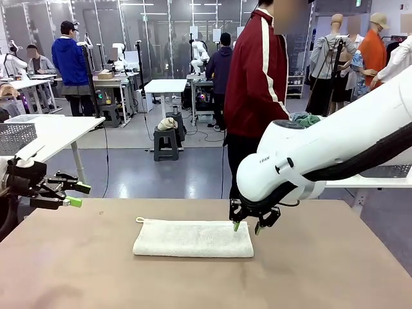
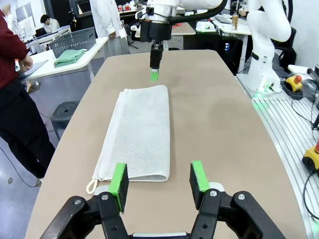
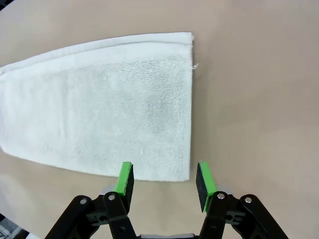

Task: Fold the towels and place them in the basket.
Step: When a person lays out a Towel with hook on the table, fold it in half twice.

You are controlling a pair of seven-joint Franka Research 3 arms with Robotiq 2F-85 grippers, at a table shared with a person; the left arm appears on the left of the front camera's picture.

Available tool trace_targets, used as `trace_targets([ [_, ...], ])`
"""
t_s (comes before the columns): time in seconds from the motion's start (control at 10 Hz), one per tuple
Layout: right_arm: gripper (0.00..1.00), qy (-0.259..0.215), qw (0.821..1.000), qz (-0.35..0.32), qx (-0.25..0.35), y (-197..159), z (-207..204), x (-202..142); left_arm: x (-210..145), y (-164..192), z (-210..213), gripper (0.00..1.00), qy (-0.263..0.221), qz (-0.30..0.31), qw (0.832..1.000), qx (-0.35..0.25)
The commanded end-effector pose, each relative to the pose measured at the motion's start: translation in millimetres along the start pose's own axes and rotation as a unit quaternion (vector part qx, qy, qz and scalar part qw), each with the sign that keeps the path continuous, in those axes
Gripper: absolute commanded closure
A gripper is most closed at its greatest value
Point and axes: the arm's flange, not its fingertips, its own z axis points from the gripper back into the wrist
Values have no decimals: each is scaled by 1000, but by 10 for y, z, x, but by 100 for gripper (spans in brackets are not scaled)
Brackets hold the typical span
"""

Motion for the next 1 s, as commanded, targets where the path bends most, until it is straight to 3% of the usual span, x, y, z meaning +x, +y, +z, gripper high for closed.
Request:
trace_targets([
  [0.0, 36, -22, 999, -18, -18, -12, -133, 20, 6, -22, 12, 36, -1, 0, 1000, 1],
  [0.9, 36, -45, 999, -13, -26, -35, -592, 156, 6, -22, 12, 36, -1, 0, 1000, 1],
])
